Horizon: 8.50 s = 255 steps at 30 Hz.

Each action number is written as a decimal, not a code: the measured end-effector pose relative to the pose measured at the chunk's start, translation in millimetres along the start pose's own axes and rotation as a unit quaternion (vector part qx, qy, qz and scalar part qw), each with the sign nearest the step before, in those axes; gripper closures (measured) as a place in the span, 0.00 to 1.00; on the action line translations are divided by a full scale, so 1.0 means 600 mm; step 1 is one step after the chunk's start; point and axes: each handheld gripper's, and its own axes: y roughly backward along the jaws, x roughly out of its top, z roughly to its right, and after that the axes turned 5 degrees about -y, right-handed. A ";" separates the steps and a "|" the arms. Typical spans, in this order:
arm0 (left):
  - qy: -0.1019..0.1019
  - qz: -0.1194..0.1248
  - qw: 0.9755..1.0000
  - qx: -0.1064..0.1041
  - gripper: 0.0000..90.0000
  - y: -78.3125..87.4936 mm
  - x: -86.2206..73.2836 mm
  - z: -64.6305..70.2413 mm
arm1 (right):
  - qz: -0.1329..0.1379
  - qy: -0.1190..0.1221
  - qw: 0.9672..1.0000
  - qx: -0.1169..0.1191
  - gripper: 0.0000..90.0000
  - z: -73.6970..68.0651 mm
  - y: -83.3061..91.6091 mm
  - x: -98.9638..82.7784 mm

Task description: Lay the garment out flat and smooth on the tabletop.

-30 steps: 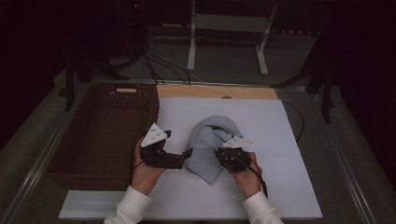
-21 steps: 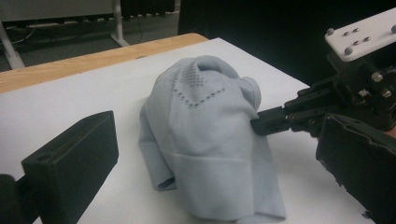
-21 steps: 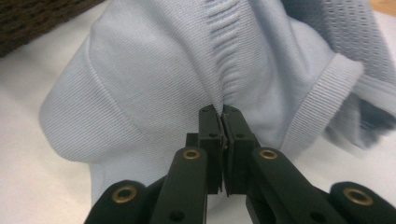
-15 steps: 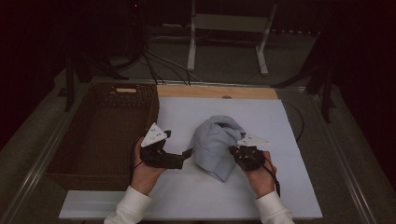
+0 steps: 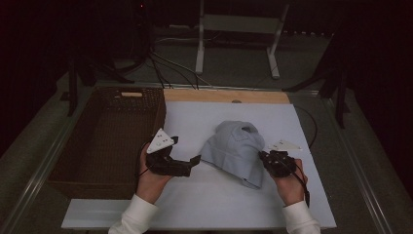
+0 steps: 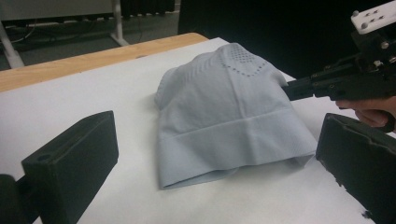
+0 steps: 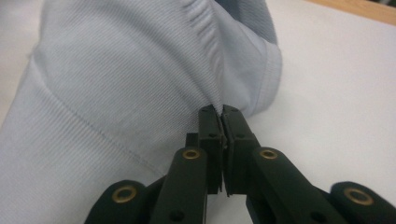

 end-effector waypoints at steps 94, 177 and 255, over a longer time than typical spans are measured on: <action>-0.004 0.005 1.000 0.000 0.00 0.003 0.002 0.004 | 0.038 0.118 0.991 0.052 0.83 -0.132 0.026 0.030; 0.001 0.019 1.000 -0.006 0.00 0.007 0.002 0.006 | 0.005 0.032 0.998 -0.058 1.00 -0.066 -0.024 0.028; 0.003 0.021 1.000 -0.015 0.00 0.005 0.002 0.009 | 0.016 0.050 0.999 0.012 0.96 -0.111 0.020 0.026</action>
